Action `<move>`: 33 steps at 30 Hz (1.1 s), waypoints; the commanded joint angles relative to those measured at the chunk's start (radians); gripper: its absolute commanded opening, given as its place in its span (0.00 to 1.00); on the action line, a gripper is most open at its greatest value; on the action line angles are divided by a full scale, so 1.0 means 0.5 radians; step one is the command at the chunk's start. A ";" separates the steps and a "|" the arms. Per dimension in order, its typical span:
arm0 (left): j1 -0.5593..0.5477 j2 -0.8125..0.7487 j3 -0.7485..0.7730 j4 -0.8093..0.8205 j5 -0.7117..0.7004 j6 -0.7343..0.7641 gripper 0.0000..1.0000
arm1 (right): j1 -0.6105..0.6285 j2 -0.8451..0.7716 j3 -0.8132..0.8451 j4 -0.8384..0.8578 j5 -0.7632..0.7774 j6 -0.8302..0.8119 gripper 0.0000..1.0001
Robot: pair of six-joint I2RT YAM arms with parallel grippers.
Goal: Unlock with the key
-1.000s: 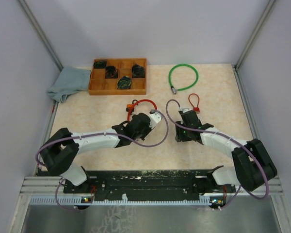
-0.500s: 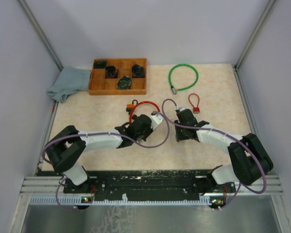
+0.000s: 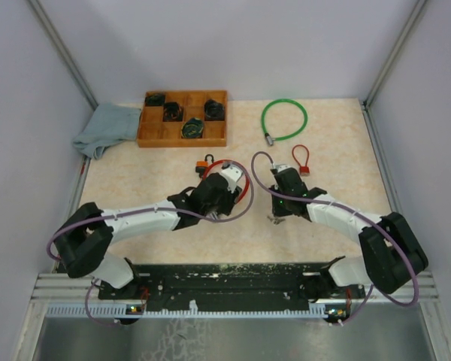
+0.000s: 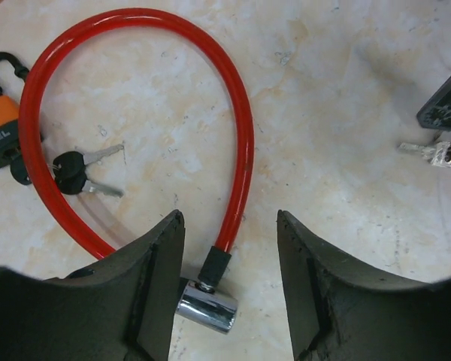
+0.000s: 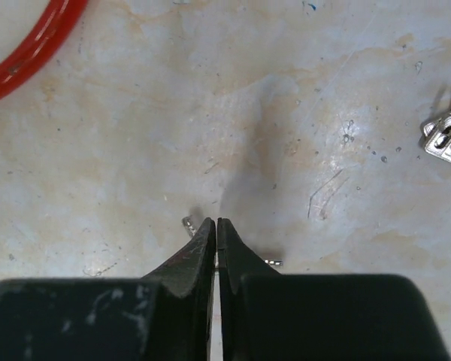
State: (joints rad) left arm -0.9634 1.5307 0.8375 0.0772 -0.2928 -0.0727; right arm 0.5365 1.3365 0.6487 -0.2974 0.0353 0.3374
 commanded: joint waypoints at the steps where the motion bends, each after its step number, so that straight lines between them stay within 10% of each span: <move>1: 0.071 -0.152 -0.074 -0.076 0.132 -0.360 0.58 | 0.023 -0.126 -0.016 0.124 -0.124 0.010 0.01; 6: 0.193 -0.326 -0.222 -0.009 0.378 -0.557 0.59 | 0.025 -0.178 -0.048 0.191 -0.207 0.034 0.00; 16: 0.317 -0.490 -0.288 -0.071 0.501 -0.715 0.63 | 0.098 -0.148 0.020 -0.169 0.008 0.012 0.32; 33: 0.443 -0.579 -0.356 -0.082 0.674 -0.804 0.65 | 0.253 0.080 0.093 -0.299 0.093 0.000 0.38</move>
State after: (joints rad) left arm -0.7513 1.2549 0.6662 0.0261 0.0097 -0.4568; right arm 0.6319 1.3407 0.6579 -0.4152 0.0311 0.3367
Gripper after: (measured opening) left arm 0.650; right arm 0.375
